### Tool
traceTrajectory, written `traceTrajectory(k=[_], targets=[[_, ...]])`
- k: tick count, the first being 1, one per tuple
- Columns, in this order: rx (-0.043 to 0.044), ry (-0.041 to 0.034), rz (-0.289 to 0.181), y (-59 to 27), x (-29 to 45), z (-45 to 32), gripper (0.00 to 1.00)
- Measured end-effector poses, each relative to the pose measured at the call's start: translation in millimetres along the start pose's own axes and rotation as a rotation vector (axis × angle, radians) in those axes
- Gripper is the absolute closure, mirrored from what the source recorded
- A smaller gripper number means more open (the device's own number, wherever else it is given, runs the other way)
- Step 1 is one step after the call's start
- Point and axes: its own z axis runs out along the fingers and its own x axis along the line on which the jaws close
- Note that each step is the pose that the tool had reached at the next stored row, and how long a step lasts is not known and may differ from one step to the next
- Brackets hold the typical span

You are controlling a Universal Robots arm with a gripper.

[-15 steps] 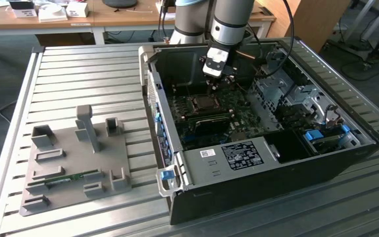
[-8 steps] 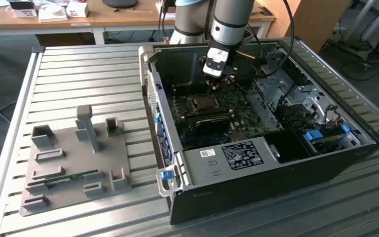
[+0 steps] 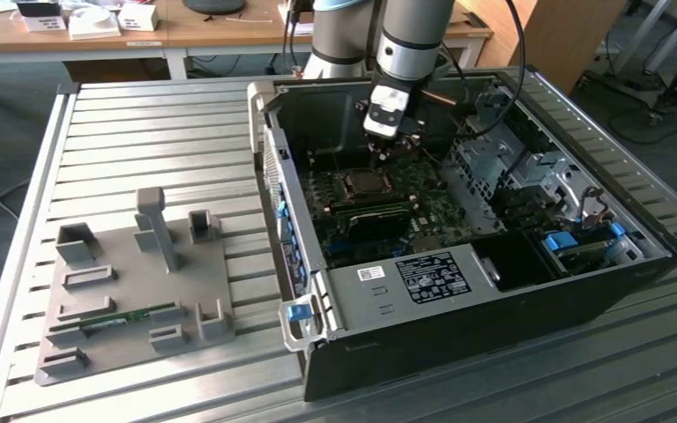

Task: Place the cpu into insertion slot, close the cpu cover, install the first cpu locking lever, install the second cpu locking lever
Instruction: 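Close the cpu cover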

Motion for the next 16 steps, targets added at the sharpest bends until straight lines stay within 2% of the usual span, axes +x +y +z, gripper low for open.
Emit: traceTrajectory(k=[9,16], targets=[[0.0017,0.0015,-0.057,0.0,0.0,0.0,0.89],[0.0017,0.0016,-0.058,0.0,0.0,0.0,0.89]])
